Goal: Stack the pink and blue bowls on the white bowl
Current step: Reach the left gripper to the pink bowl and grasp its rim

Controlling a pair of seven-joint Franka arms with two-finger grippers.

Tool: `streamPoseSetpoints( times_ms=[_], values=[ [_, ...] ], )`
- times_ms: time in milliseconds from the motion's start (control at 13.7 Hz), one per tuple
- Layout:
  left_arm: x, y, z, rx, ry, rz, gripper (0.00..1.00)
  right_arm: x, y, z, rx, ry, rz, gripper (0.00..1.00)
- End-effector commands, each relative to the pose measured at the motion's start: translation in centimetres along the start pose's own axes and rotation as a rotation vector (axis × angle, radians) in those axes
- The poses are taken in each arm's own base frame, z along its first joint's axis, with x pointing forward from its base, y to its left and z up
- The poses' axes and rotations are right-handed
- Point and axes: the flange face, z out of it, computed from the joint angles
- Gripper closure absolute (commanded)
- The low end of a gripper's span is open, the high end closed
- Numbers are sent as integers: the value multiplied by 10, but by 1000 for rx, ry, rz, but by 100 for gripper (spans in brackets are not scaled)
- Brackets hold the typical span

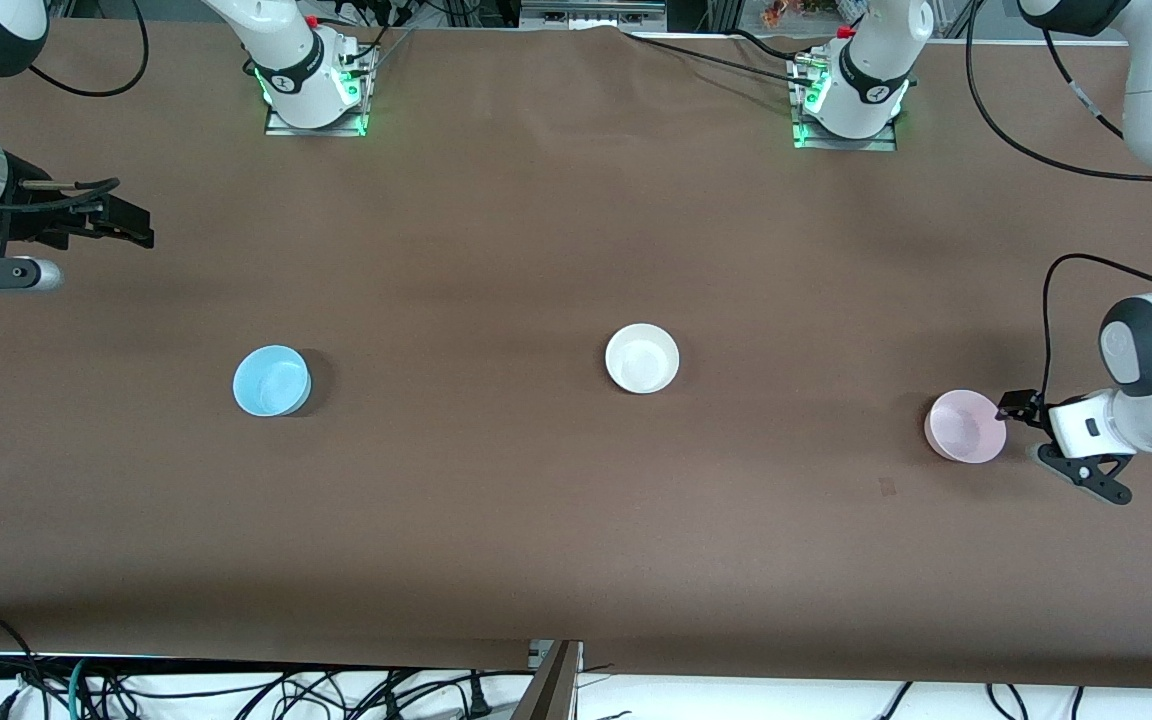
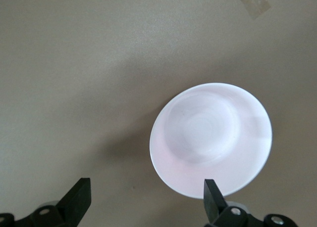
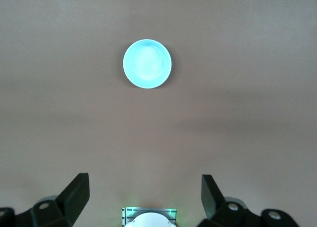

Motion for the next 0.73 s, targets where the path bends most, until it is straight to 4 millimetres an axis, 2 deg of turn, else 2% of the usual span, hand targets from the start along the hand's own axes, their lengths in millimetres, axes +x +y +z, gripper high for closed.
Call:
streamPoseSetpoints(
  times_ms=[0,146,291,364,655],
  values=[
    [0,1,26,-9,-3,40,32,3,3,-5,19,9,-2,0],
    [3,3,31,-12,-8,53,78,4,5,-4,19,9,-2,0],
    [5,4,38,-24,-5,71,96,5,6,-4,18,10,-34,0],
    [6,4,41,-27,-7,71,100,5,6,-5,16,12,-42,0],
    [6,3,41,-26,-6,71,100,7,9,-2,19,6,-36,0]
  ],
)
